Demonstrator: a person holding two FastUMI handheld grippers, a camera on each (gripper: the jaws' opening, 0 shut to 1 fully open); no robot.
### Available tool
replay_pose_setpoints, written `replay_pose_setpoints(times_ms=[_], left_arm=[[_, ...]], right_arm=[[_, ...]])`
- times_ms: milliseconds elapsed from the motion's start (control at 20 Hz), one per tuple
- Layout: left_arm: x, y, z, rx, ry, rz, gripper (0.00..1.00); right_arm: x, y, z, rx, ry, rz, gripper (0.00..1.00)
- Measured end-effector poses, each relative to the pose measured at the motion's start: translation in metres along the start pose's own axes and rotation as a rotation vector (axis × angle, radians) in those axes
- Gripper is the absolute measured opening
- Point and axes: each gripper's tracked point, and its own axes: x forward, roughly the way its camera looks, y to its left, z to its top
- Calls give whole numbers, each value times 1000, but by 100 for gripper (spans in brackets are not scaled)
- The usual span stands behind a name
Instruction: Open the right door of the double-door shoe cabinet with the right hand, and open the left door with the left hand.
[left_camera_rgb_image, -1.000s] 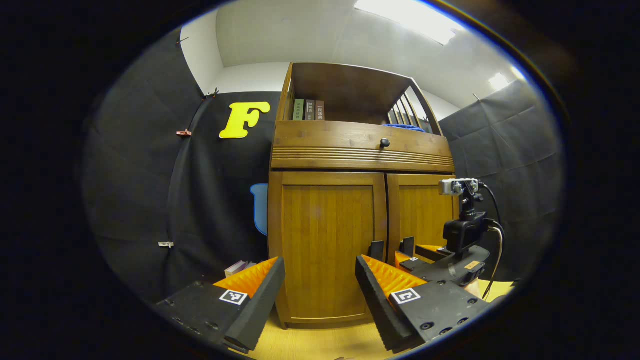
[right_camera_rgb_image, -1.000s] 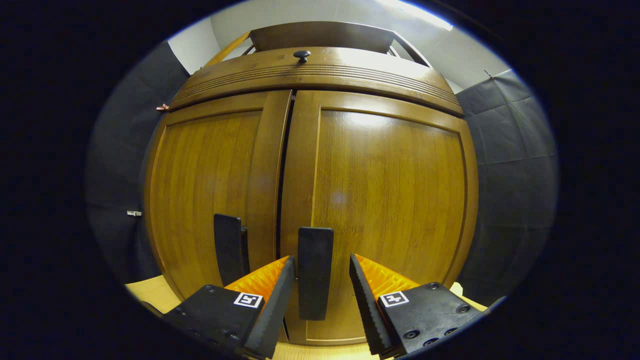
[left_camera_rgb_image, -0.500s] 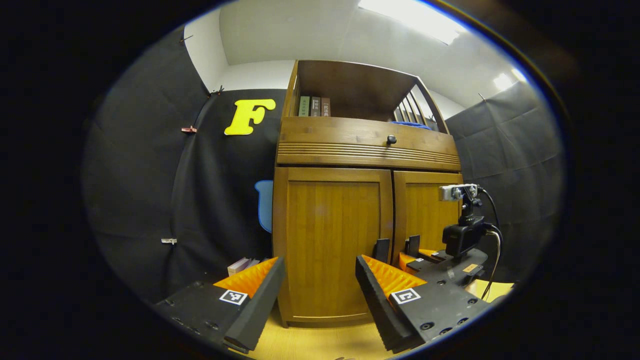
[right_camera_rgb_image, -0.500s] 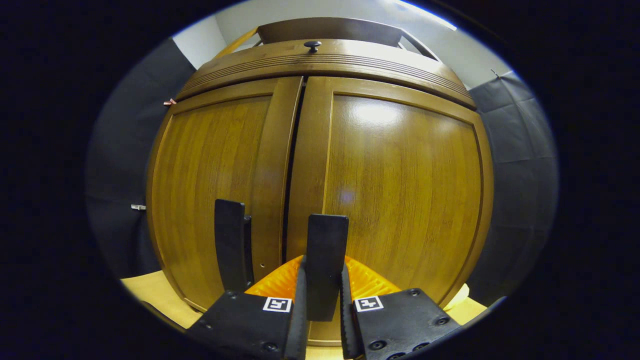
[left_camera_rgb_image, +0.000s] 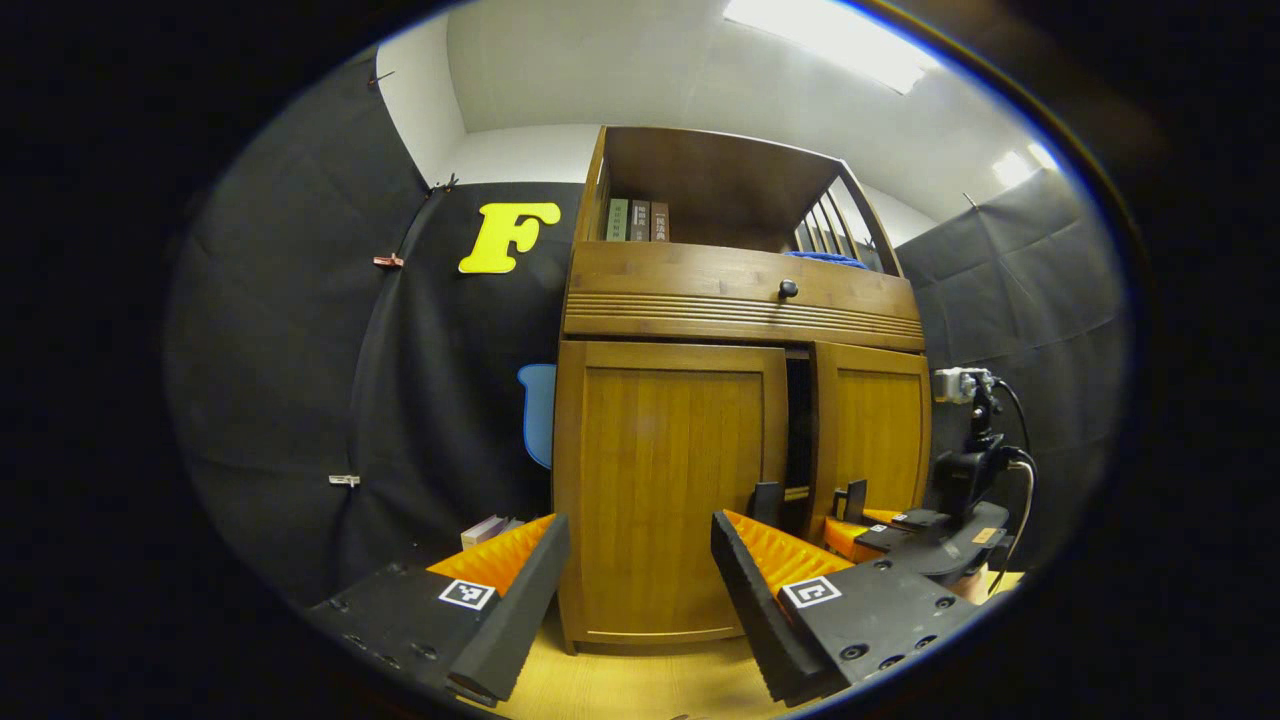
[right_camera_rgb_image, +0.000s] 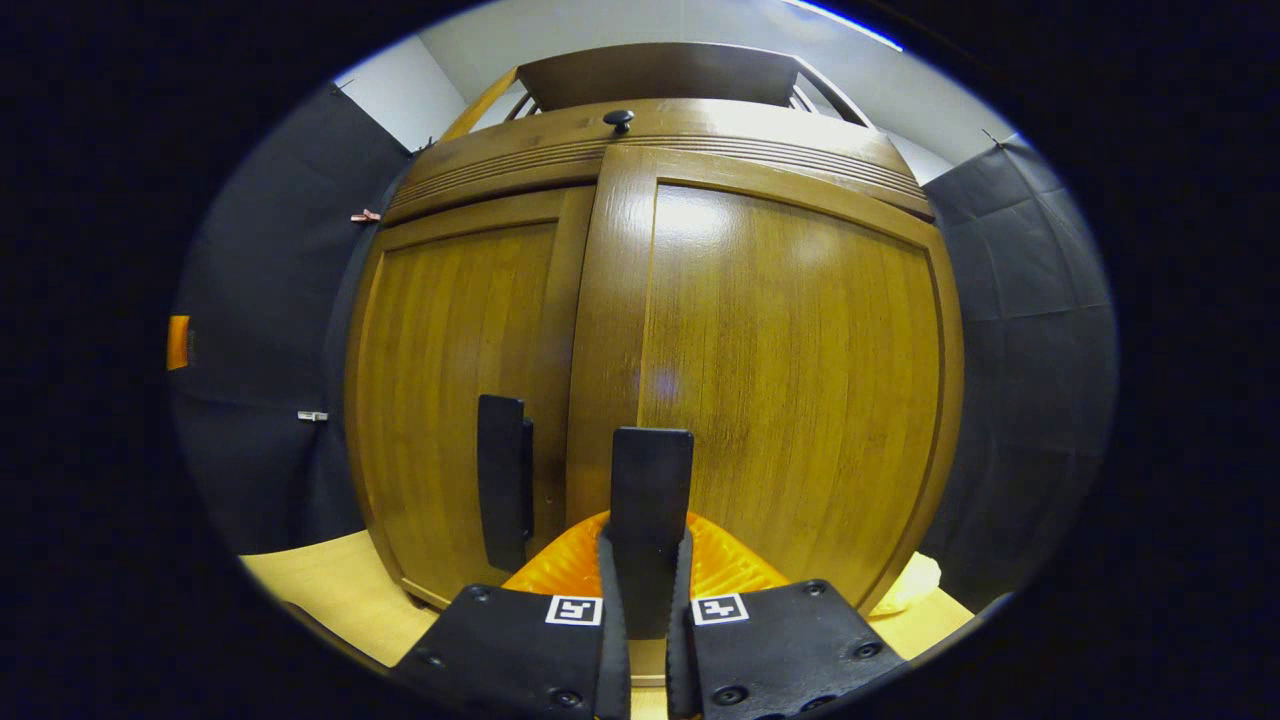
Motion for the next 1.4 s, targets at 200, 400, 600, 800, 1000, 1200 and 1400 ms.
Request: replay_pose_setpoints(times_ms=[200, 400, 600, 800, 1000, 1200, 1400], left_arm=[[-5, -5, -2, -10, 0, 3, 90], [-16, -19, -3, -13, 14, -9, 90], [-28, -31, -6, -9, 23, -24, 89], [-34, -40, -12, -4, 25, -35, 88], [-33, -54, -15, -13, 18, -69, 90], [-31, -72, -15, -14, 14, -110, 90], [-25, -89, -19, -16, 9, -149, 90]], right_arm=[[-33, -10, 3, 1, 2, 27, 18], [-59, -18, 5, -5, 5, 36, 13], [-80, -30, 5, 0, -3, 26, 18], [-101, -45, 6, -9, -8, 8, 18], [-118, -59, 8, -19, -12, -9, 17], [-136, -79, 10, -25, -10, -44, 17], [-151, -98, 11, -38, -8, -85, 17]])
